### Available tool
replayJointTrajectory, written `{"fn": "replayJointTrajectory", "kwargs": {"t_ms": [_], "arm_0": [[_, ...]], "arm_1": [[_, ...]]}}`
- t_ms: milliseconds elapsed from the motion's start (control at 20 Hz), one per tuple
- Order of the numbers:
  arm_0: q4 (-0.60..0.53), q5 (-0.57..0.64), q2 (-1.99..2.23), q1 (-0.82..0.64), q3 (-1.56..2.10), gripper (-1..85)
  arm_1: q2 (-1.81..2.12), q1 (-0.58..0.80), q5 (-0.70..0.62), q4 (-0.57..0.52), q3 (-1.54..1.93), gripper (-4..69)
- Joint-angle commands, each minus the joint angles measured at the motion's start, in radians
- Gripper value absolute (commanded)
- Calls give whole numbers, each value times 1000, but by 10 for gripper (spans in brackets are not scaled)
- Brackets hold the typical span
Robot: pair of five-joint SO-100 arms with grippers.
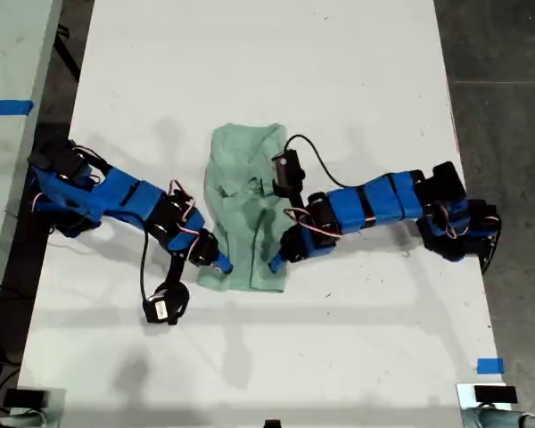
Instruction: Fold tshirt
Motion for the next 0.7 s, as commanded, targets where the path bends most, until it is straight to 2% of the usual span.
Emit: {"fn": "replayJointTrajectory", "kwargs": {"t_ms": [0,150,400,550,600,650], "arm_0": [[-77,5,-11,6,18,241],[-163,-2,-14,5,100,220],[-396,-31,-23,29,276,227],[-422,-57,-29,52,291,247],[-422,-57,-29,54,291,245],[-419,-51,-29,52,291,219]], "arm_1": [[-34,-8,-9,-51,-81,314],[-83,-2,-14,-84,-83,313],[-172,6,-21,-164,-89,312],[-229,0,-32,-204,-100,303],[-244,-3,-40,-219,-101,279],[-256,-5,-43,-230,-101,194]]}}
